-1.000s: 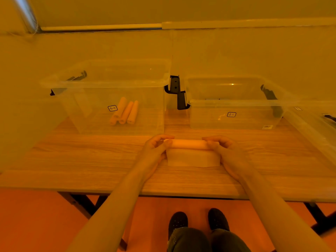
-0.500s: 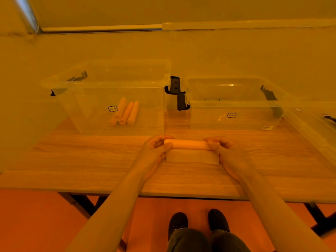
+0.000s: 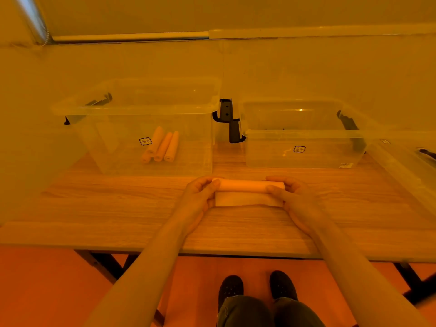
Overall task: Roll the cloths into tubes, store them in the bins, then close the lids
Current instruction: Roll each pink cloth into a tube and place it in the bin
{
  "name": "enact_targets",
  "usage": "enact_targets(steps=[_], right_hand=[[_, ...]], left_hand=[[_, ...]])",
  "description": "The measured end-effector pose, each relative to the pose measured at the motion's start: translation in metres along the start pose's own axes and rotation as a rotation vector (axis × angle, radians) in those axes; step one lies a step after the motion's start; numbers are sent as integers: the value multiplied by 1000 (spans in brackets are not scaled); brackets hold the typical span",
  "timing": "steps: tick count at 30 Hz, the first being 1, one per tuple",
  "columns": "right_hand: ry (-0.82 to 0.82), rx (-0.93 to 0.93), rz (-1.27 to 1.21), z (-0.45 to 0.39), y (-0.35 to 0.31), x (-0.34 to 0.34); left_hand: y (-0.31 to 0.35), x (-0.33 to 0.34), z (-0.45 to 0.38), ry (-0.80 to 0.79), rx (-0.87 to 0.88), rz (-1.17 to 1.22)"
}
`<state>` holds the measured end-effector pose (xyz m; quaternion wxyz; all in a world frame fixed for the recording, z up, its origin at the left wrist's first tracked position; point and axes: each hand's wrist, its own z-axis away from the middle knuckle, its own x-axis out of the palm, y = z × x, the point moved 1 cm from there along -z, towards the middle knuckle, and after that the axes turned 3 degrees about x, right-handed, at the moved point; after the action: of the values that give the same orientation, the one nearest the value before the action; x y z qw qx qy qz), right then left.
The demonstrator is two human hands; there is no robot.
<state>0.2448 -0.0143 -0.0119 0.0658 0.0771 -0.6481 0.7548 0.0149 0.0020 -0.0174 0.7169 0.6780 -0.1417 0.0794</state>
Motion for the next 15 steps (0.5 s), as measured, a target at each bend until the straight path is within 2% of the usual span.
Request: enact_targets(steps=[15], right_hand=[[9,-34,-93,-3,4,-2]], left_hand=[[6,2,4,-26,5,-76]])
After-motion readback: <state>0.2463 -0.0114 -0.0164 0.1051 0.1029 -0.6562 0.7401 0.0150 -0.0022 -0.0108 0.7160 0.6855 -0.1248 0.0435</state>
